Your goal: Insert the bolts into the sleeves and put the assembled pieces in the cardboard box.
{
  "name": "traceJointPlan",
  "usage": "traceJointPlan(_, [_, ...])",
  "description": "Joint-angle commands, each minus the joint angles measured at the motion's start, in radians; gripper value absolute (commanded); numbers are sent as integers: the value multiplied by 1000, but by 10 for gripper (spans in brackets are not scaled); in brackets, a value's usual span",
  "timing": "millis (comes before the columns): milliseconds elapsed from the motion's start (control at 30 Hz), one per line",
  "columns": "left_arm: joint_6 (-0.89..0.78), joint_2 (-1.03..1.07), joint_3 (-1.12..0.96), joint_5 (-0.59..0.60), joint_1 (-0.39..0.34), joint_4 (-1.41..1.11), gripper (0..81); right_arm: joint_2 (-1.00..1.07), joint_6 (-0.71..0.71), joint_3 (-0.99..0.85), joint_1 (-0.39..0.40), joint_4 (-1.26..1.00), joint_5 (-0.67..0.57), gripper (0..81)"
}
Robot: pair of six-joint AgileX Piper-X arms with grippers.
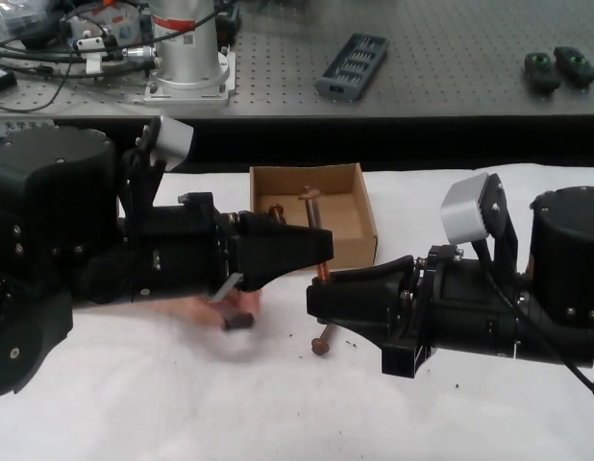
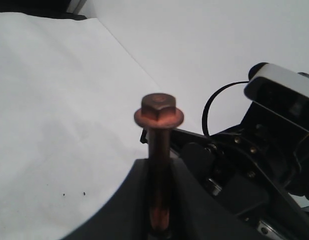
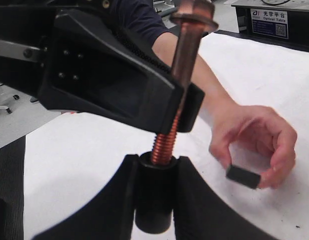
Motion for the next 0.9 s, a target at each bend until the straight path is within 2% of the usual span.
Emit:
traceJointPlan(0, [-8,-14,-5,6,-2,9,6,-4,14,-14,11,-39,4,104])
traceJointPlan(200, [35,-14,-5,35,-2,17,6,-4,14,-14,11,-39,3,104])
traceJointPlan(567, [260,-14,-5,18,-2,99,6,-4,12,-14,11,-40,20,104])
traceJointPlan(867, [291,-14,-5,-26,-2,82,6,-4,8,-49,11,-32,26,103])
